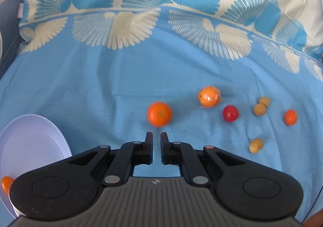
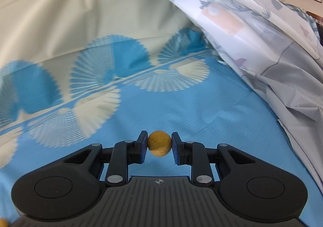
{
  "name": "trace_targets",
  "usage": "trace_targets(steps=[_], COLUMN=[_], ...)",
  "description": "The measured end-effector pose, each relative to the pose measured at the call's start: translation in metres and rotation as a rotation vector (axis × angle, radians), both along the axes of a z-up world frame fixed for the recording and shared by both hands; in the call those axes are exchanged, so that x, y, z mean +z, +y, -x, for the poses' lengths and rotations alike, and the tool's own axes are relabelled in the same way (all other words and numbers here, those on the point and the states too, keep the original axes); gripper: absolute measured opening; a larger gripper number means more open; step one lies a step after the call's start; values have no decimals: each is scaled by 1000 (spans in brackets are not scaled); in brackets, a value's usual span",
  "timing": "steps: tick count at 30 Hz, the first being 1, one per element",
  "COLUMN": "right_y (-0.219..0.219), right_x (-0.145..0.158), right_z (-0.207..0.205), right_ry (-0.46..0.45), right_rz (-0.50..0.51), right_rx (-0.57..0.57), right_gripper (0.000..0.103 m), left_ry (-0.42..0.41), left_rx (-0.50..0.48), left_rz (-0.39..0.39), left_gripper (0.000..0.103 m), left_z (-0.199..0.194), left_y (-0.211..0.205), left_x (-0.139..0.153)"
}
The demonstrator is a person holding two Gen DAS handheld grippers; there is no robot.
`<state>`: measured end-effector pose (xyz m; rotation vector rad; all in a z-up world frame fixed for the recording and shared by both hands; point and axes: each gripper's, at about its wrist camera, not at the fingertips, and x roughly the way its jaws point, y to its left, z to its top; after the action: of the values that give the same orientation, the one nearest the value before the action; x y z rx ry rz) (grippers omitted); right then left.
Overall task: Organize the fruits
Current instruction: 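Grasp a second orange with the left tool while the right tool grasps a yellow fruit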
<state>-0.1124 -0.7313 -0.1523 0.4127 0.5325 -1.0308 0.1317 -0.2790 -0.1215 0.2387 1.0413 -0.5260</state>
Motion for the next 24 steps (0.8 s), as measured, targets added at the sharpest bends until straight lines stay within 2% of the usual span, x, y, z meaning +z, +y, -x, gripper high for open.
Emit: trace_targets(steps=[1, 2, 3, 5, 7, 8, 10, 11, 12, 14, 16, 19, 24], right_y=[9, 16, 20, 21, 17, 15, 13, 12, 12, 14, 20, 38, 117], right_x=[4, 7, 8, 6, 0, -4, -11, -13, -15, -20, -22, -17, 29], right_z=[1, 2, 4, 7, 11, 13, 14, 14, 13, 12, 11, 10, 19], right_ry=[5, 6, 5, 10, 7, 8, 14, 14, 13, 9, 13, -4, -110], right_rz=[3, 8, 8, -5, -37, -53, -70, -75, -80, -89, -96, -109, -116], right_rx=[17, 25, 26, -1, -32, -46, -60, -62, -63, -56, -35, 10, 139], right_gripper=[26, 26, 26, 26, 26, 26, 26, 26, 26, 26, 26, 26, 26], left_ry=[7, 1, -16, -46, -65, -48, 1, 29, 53, 15, -11, -6, -78], left_rx=[-5, -9, -10, -1, 15, 5, 10, 9, 11, 14, 2, 4, -54], left_rz=[2, 6, 12, 27, 22, 11, -2, -8, -19, -19, -14, 7, 33], left_gripper=[18, 37, 63, 90, 90, 90, 82, 63, 51, 41, 40, 40, 40], left_z=[-2, -4, -7, -15, -29, -37, -50, -54, -57, -57, -54, -42, 15], left_y=[0, 0, -2, -7, -14, -19, -28, -31, -34, -36, -35, -27, 11], left_x=[-2, -4, -5, -10, -18, -24, -38, -46, -53, -55, -51, -34, 25])
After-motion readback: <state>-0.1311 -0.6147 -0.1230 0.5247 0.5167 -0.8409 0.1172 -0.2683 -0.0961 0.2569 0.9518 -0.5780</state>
